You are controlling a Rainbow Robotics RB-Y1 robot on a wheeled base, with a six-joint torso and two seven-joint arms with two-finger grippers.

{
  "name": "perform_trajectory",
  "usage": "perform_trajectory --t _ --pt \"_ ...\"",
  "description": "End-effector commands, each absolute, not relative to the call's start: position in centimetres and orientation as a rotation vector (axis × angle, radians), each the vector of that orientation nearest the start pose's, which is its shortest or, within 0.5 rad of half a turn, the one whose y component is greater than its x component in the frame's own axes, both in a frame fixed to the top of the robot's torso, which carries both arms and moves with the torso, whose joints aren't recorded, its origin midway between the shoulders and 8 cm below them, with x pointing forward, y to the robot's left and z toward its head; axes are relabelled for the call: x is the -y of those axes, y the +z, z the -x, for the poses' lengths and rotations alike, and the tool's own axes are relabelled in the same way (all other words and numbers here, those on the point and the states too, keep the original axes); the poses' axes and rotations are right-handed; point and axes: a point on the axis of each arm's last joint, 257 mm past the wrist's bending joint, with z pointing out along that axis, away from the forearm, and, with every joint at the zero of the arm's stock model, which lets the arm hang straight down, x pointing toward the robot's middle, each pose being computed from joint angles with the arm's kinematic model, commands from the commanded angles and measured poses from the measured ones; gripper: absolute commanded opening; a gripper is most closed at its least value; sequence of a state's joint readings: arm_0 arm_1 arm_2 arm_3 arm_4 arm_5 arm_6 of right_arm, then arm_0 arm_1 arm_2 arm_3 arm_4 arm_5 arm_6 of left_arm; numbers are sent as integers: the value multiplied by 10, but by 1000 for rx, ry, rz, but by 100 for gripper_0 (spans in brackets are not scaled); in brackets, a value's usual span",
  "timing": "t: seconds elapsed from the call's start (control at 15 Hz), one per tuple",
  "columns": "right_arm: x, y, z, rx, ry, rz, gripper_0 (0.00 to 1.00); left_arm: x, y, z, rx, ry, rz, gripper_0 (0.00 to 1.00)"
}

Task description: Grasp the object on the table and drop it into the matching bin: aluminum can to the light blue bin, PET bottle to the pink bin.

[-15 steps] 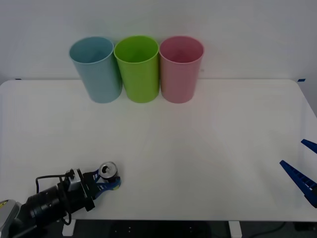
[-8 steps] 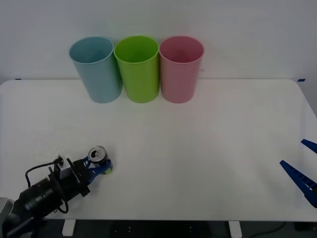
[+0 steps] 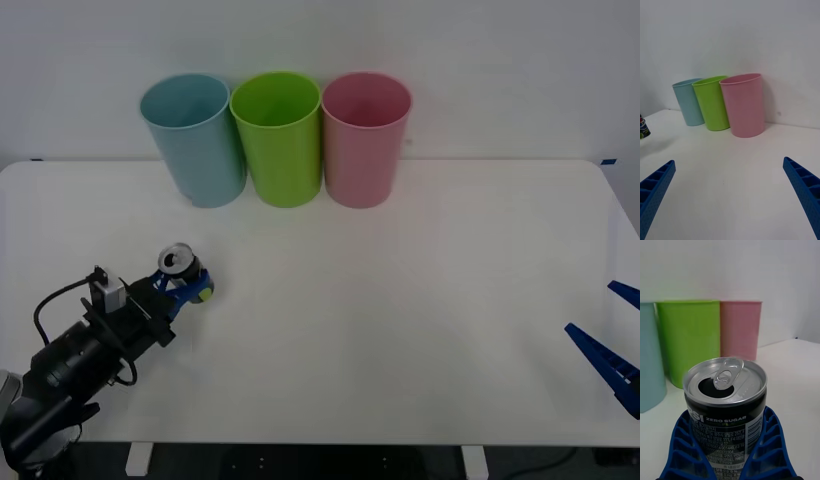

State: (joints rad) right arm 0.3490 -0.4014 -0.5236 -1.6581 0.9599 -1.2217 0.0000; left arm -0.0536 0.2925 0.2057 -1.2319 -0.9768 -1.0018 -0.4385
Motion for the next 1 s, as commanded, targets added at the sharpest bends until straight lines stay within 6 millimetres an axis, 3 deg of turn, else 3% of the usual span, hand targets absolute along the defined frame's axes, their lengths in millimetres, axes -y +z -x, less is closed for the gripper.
perform_trajectory --t 0.07,0.67,1.0 --pt "330 -169 -342 -1441 567 465 100 -236 -200 -491 -1311 -470 -475 0" --pt "330 -169 -342 -1441 567 465 100 -255 -100 -509 -1238 -558 -288 0" --pt "330 -169 -342 -1441 567 465 100 -276 -49 -531 -1182 -489 -193 0"
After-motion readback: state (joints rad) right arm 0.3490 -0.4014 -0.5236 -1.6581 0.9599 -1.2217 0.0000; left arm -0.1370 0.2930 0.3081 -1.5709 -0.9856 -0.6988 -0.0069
